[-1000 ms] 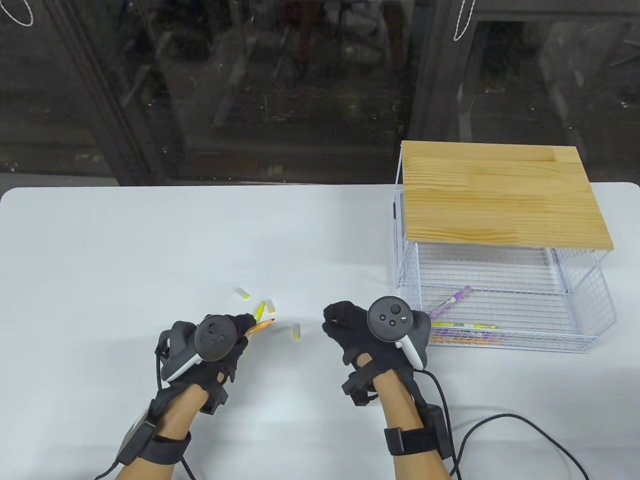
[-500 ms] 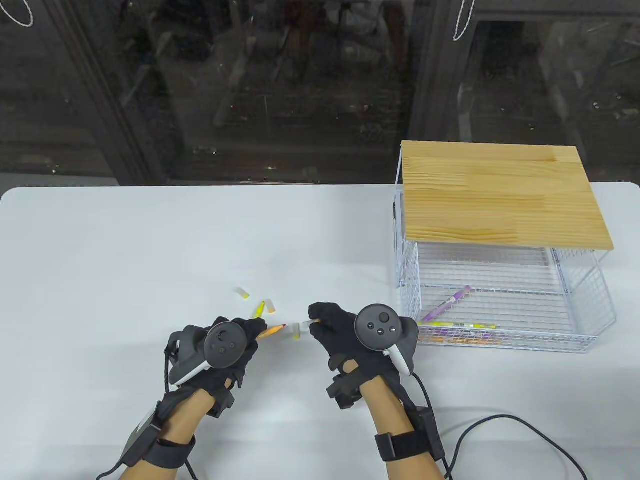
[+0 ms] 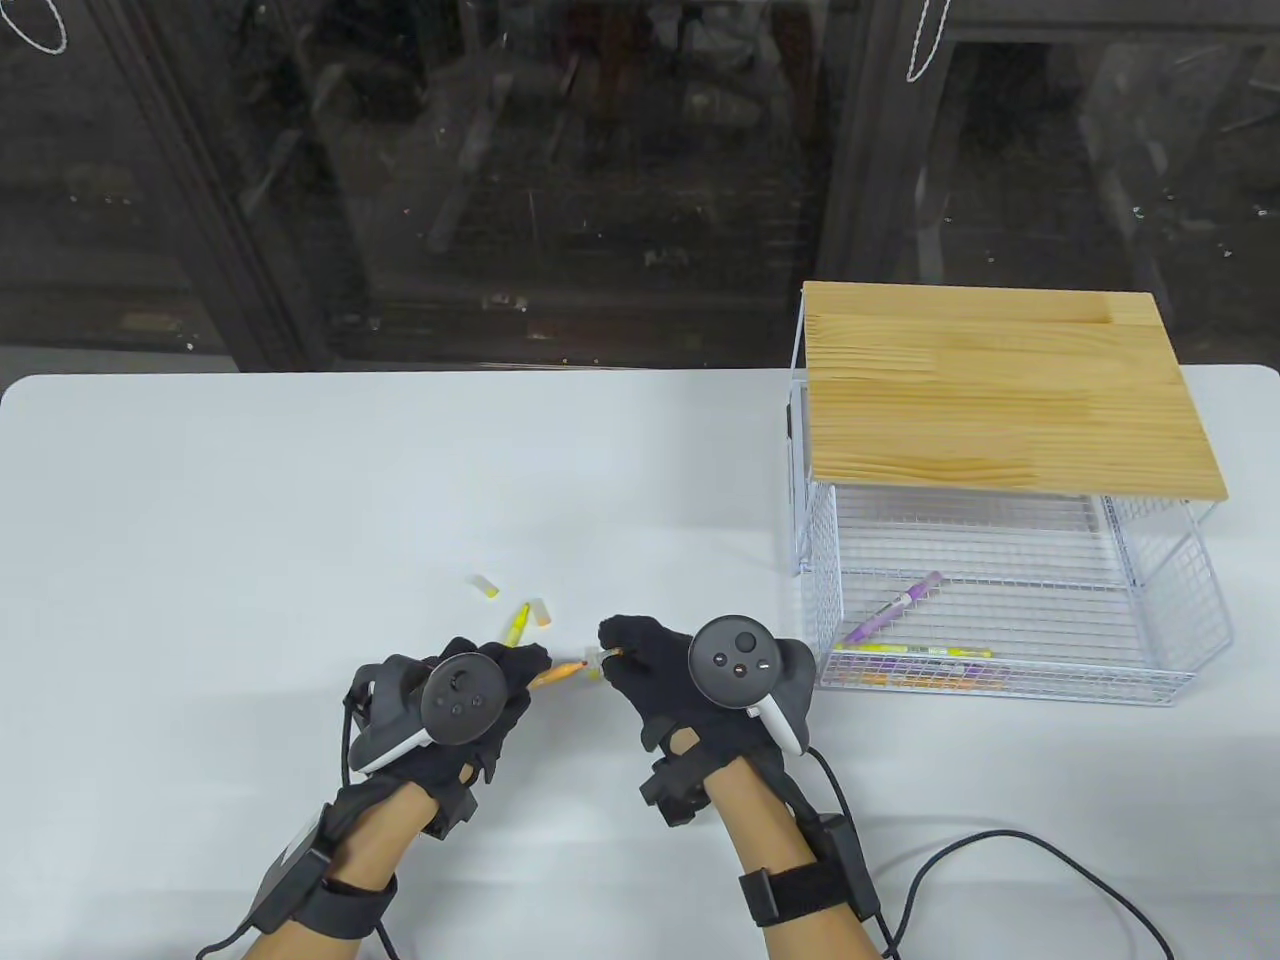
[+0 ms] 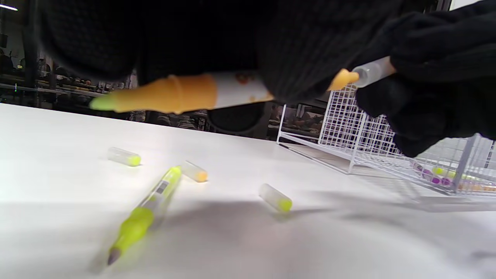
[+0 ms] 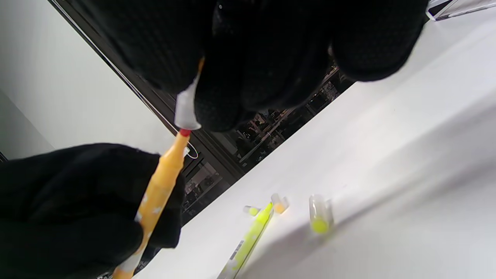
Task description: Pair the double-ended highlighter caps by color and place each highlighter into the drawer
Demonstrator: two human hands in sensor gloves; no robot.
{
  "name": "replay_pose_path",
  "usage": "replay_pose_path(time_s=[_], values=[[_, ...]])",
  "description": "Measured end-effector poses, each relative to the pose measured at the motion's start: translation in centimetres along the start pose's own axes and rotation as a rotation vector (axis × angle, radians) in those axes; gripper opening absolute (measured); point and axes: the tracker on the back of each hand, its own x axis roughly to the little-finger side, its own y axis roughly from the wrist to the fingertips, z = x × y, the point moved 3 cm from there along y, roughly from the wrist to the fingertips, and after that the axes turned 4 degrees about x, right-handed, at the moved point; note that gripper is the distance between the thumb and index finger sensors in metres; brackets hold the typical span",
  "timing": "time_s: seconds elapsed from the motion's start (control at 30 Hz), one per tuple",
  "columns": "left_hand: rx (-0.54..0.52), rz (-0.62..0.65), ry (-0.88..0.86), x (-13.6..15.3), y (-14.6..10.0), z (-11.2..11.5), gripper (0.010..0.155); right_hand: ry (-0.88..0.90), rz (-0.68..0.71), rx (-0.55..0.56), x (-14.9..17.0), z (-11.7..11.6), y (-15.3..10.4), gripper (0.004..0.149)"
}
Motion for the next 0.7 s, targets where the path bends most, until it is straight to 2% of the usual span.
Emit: replay_pose_path(time_s=[0.3, 0.5, 0.7], values=[[-0.043, 0.084, -0.043, -0.12, 0.13, 0.10, 0.051, -0.001, 0.020, -0.010, -0.39, -0.27, -0.06, 0.046], [-0.166, 0.170, 0.029, -0.27, -0.01, -0.60, 0.050, 0.004, 0.032, -0.008, -0.40, -0.15, -0.04, 0.046], [-0.211, 0.195, 0.034, -0.29, -0.10, -0.62, 0.050, -0.022, 0.051, -0.010, -0.52, -0.18, -0.07, 0.045]])
